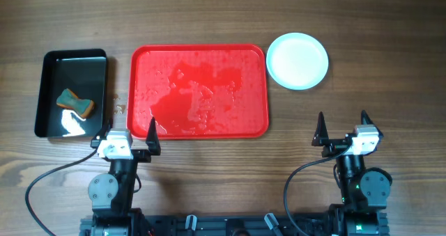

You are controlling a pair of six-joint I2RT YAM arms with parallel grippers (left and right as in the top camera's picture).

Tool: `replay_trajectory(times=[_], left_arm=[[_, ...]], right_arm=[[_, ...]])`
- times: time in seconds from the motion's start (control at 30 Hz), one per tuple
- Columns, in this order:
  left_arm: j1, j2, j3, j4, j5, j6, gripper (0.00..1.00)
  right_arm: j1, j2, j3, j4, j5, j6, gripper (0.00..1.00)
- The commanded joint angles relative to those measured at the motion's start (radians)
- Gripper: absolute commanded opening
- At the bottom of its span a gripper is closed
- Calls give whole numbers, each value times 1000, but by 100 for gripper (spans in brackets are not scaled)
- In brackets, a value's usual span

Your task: Clean dirty plates on tray and stack at the side

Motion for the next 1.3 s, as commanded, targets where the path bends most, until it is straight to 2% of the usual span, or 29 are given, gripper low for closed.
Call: replay_trajectory(times=[0.0, 0.7, 0.83, 1.27], left_arm=[[-4, -11, -3, -11, -20, 5, 100], [-4, -11, -3, -10, -60, 5, 100], [-4, -11, -3, -6, -104, -48, 100], [-4, -11, -3, -7, -95, -10, 100]], right_arm=[[-7, -8, -1, 2, 14, -17, 100], [-7, -8, -1, 2, 14, -17, 100], [-7, -8, -1, 2, 14, -17, 100], [-7, -8, -1, 2, 14, -17, 100]])
